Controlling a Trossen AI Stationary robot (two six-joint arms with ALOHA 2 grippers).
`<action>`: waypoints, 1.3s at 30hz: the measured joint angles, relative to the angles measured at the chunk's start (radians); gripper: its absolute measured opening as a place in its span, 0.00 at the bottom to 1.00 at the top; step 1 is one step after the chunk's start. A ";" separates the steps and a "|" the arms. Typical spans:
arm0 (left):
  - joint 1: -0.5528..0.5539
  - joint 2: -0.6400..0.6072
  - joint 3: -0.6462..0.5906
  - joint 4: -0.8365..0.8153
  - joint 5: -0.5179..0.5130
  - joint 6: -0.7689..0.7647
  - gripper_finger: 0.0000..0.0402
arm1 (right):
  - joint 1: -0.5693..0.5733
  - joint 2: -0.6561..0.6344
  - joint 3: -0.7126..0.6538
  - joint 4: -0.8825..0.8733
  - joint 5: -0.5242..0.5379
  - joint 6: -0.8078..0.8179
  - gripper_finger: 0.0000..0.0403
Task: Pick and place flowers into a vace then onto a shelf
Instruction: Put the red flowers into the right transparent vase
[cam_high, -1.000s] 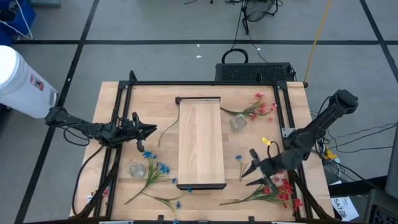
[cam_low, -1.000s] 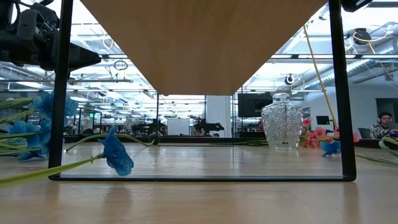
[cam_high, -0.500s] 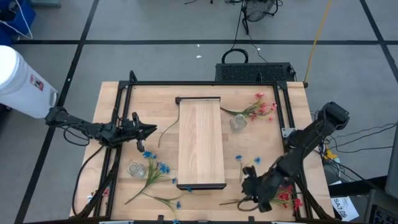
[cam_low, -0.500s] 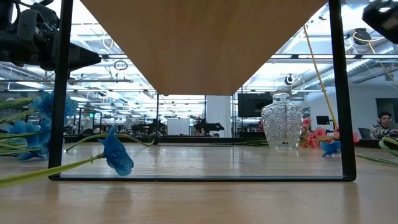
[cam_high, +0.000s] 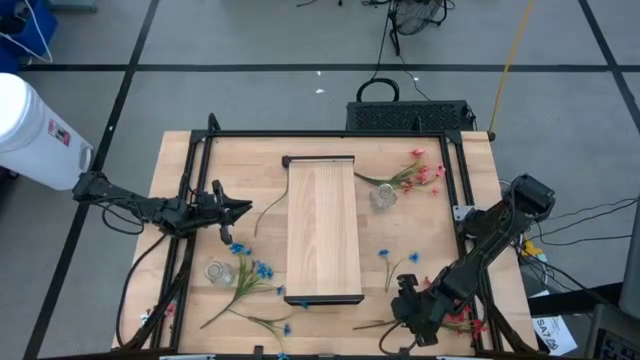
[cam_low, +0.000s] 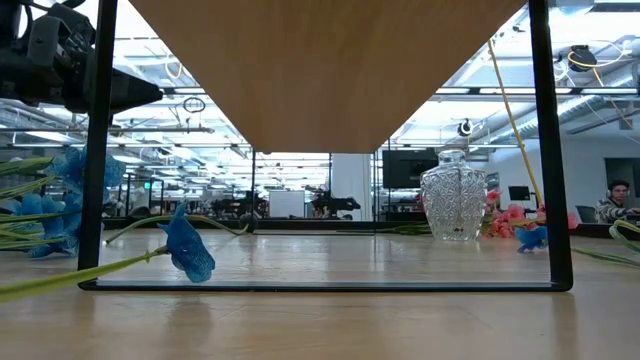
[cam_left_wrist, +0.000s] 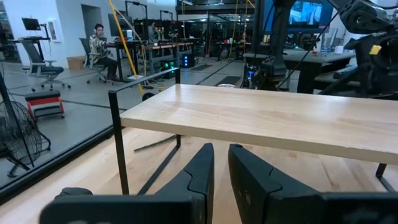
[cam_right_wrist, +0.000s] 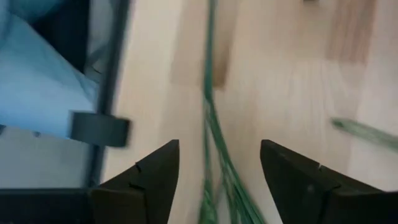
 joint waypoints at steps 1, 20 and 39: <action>0.000 0.000 0.000 0.000 0.000 0.000 0.13 | 0.001 0.008 0.000 -0.015 -0.001 0.012 0.55; 0.000 0.000 0.000 0.001 0.003 -0.087 0.13 | 0.001 0.133 0.002 -0.025 -0.048 0.019 0.52; 0.000 0.000 0.000 0.116 0.003 -0.109 0.13 | -0.001 0.133 -0.001 -0.039 -0.046 0.049 0.02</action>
